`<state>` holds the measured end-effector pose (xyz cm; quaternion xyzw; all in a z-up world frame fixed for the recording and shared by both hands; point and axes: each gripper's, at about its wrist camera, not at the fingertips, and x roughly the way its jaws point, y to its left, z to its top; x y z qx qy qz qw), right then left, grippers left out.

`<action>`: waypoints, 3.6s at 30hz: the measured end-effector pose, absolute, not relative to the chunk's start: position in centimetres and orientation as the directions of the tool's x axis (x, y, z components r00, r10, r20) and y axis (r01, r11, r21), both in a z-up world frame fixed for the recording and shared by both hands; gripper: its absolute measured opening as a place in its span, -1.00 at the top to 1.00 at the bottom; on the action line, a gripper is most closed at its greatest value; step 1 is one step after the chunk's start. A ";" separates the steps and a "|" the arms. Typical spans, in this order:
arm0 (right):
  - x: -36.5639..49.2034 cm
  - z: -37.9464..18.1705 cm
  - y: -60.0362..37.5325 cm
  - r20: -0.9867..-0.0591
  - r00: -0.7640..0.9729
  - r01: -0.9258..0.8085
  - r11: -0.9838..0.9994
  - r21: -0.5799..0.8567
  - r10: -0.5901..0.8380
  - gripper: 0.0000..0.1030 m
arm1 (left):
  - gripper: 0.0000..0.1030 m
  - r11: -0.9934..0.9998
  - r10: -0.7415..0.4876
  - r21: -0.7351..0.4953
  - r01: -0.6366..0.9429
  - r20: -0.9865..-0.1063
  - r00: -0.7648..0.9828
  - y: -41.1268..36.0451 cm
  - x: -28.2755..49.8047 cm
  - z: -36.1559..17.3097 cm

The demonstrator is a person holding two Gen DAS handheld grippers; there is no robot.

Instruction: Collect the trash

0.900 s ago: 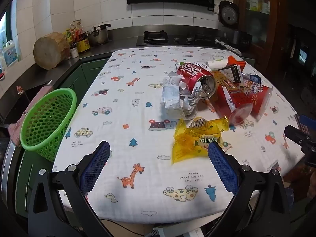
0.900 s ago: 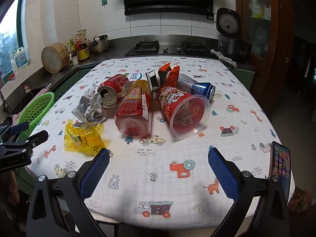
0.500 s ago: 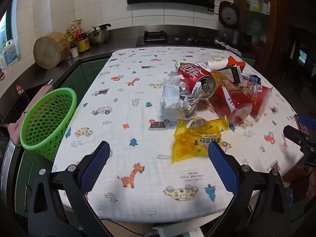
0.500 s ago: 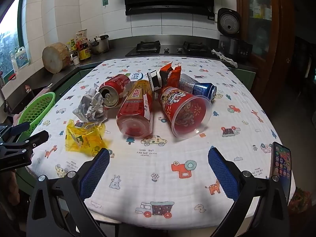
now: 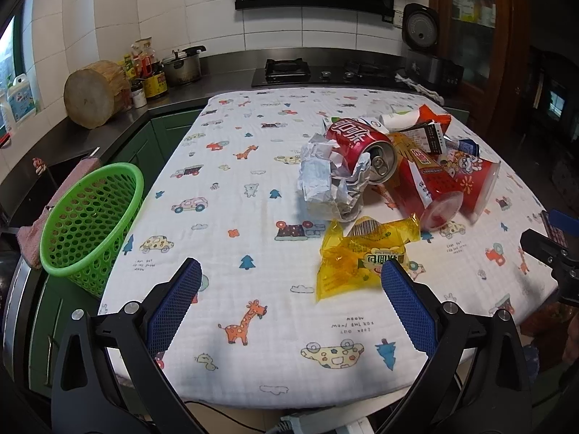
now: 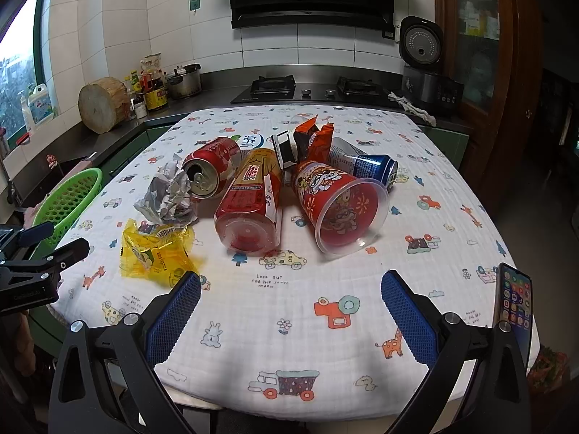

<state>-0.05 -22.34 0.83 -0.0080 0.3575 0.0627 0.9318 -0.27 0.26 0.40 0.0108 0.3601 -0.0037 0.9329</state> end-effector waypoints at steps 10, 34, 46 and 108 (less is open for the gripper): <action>-0.4 1.4 -22.5 -0.658 0.744 -0.133 0.991 0.022 0.115 -0.88 | -0.90 1.000 0.017 0.029 0.002 -0.663 0.748 0.0 -0.3 0.5; -0.6 1.8 -22.0 -0.650 0.750 -0.143 0.990 0.015 0.118 -0.88 | -0.90 0.999 0.035 0.032 -0.018 -0.649 0.760 0.0 -0.5 0.7; -0.6 2.0 -21.9 -0.649 0.751 -0.148 0.989 0.017 0.124 -0.88 | -0.90 0.999 0.039 0.028 -0.028 -0.652 0.757 0.2 -0.4 0.5; 5.6 1.7 -22.4 -0.681 0.687 -0.290 0.955 0.063 0.254 -0.88 | -0.88 0.990 -0.132 -0.060 0.127 -0.708 0.694 -0.4 7.5 0.5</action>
